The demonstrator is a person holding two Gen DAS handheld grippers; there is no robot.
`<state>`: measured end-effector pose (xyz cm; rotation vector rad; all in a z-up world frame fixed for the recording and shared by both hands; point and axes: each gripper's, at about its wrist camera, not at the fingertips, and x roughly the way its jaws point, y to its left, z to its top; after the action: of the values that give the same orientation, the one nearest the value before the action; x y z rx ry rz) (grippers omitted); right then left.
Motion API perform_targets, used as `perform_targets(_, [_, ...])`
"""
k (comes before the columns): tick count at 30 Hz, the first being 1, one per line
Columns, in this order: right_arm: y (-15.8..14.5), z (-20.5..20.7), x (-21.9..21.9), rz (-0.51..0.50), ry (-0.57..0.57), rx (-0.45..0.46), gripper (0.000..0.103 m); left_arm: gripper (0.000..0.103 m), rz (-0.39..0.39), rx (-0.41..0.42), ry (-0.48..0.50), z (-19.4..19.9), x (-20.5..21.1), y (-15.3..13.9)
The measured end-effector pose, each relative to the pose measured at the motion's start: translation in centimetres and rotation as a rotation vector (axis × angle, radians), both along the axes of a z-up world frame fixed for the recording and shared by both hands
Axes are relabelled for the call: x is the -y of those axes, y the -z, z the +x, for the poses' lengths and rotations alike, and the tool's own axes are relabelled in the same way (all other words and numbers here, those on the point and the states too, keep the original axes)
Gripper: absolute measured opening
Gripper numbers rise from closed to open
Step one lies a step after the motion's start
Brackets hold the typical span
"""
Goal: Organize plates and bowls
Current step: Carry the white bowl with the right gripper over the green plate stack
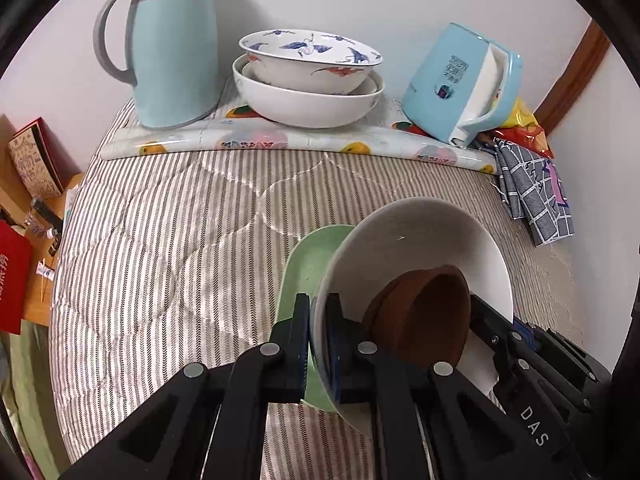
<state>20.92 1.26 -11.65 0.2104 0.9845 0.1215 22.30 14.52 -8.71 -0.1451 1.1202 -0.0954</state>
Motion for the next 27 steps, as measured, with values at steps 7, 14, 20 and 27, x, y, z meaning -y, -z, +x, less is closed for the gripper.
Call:
perform_targets(7, [1.1, 0.7, -0.6, -0.006, -0.012, -0.028, 0.009, 0.008, -0.005, -0.023, -0.006, 0.4, -0.6, 1.1])
perform_targets(14, [2.2, 1.4, -0.7, -0.022, -0.013, -0.067, 0.009, 0.008, -0.015, -0.054, 0.001, 1.0, -0.6, 2.5])
perform_targets(20, [3.5, 2.0, -0.3, -0.018, -0.007, -0.102, 0.009, 0.009, -0.023, -0.074, 0.005, 1.7, -0.4, 3.6])
perform_targets(27, [3.5, 2.3, 0.0, 0.004, -0.013, -0.097, 0.011, 0.009, -0.041, -0.080, 0.012, 2.3, -0.5, 3.9])
